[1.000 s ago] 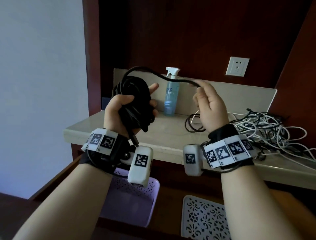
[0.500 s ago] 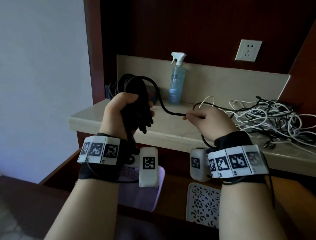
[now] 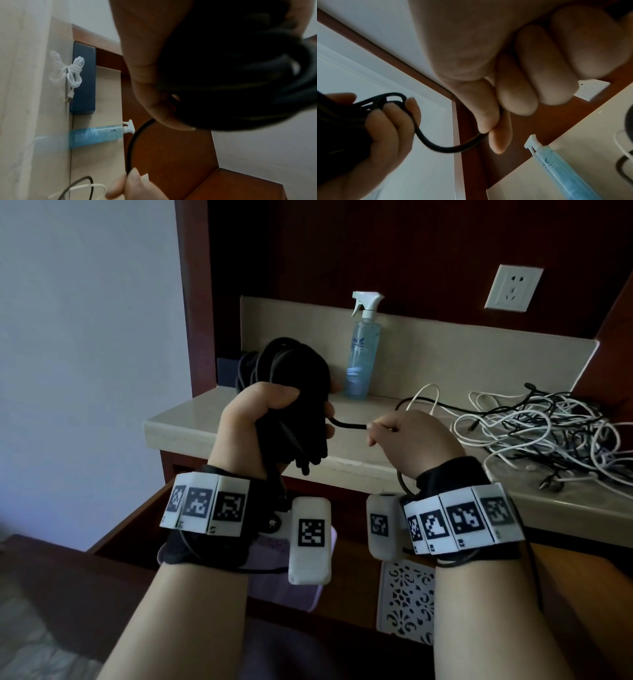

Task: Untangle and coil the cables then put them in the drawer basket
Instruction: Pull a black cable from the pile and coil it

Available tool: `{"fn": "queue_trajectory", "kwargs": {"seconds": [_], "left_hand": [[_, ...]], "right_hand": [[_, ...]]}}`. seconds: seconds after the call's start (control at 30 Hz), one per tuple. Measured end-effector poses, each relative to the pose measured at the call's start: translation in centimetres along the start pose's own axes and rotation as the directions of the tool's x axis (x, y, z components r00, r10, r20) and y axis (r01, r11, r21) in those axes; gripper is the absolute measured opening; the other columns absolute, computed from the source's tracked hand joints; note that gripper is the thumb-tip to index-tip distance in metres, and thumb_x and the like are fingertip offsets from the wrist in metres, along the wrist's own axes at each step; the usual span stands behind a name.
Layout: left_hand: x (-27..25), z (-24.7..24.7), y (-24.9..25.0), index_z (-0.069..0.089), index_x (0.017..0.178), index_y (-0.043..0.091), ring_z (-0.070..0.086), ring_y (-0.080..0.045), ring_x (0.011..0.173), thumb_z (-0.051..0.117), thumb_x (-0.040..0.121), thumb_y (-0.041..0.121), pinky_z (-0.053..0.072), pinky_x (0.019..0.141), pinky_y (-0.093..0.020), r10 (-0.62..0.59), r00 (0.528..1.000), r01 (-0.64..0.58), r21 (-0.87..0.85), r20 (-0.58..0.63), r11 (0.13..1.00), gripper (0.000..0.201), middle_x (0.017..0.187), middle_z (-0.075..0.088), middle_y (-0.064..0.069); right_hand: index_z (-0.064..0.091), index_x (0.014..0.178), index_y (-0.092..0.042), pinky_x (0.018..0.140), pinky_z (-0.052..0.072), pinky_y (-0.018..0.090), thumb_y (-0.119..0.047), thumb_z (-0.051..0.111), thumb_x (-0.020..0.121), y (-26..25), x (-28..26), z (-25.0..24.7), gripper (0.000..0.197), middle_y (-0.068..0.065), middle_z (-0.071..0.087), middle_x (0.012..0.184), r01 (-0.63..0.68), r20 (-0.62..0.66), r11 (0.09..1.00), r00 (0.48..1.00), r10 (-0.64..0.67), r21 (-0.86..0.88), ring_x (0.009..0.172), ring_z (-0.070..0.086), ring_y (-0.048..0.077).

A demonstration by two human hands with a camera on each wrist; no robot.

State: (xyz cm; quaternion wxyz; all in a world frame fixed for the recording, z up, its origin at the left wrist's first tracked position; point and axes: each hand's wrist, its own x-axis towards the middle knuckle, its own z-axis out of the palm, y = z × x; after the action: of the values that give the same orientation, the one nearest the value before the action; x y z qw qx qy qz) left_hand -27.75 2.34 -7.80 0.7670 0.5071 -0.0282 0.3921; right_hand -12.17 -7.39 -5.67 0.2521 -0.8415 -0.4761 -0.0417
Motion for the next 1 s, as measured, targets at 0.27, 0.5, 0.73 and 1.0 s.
{"fn": "queue_trajectory", "kwargs": {"seconds": [0.27, 0.5, 0.73, 1.0], "left_hand": [[0.2, -0.2, 0.6, 0.074, 0.071, 0.011, 0.057, -0.017, 0.057, 0.047, 0.081, 0.022, 0.041, 0.063, -0.028, 0.049, 0.978, -0.013, 0.177, -0.203, 0.984, 0.031, 0.069, 0.067, -0.005], [1.2, -1.3, 1.1, 0.061, 0.079, 0.006, 0.059, -0.022, 0.066, 0.053, 0.084, 0.022, 0.045, 0.048, -0.023, 0.175, 0.891, -0.158, 0.075, -0.42, 0.985, 0.019, 0.077, 0.061, -0.008], [0.7, -0.3, 0.6, 0.063, 0.074, 0.007, 0.055, -0.023, 0.059, 0.054, 0.084, 0.022, 0.035, 0.053, -0.03, 0.134, 0.904, -0.098, 0.108, -0.406, 0.989, 0.02, 0.068, 0.06, -0.006], [1.0, -0.5, -0.3, 0.059, 0.081, 0.005, 0.055, -0.02, 0.063, 0.059, 0.082, 0.022, 0.041, 0.048, -0.019, 0.107, 0.892, -0.054, 0.133, -0.438, 0.99, 0.017, 0.073, 0.058, -0.008]], "right_hand": [[0.064, 0.077, -0.031, 0.056, 0.031, 0.027, -0.035, 0.049, 0.093, 0.9, -0.7, -0.3, 0.022, -0.01, 0.057, 0.069, 0.093, -0.109, 0.991, 0.991, -0.083, 0.095, 0.065, 0.049, 0.01], [0.056, 0.093, -0.02, 0.059, 0.035, 0.023, -0.029, 0.049, 0.094, 3.0, -1.1, -0.7, 0.012, -0.004, 0.059, 0.074, 0.138, -0.213, 0.948, 0.974, -0.077, 0.287, 0.066, 0.051, 0.009], [0.055, 0.08, -0.024, 0.054, 0.045, 0.011, -0.016, 0.053, 0.093, 2.2, -1.7, -1.1, 0.015, -0.007, 0.05, 0.059, 0.214, -0.352, 0.761, 0.936, 0.021, 0.613, 0.049, 0.051, -0.003], [0.074, 0.095, -0.017, 0.077, 0.04, 0.012, -0.022, 0.065, 0.085, 1.4, -2.0, -1.4, 0.015, -0.007, 0.07, 0.091, 0.287, -0.322, 0.947, 0.919, -0.229, 0.144, 0.086, 0.059, 0.005]]}}
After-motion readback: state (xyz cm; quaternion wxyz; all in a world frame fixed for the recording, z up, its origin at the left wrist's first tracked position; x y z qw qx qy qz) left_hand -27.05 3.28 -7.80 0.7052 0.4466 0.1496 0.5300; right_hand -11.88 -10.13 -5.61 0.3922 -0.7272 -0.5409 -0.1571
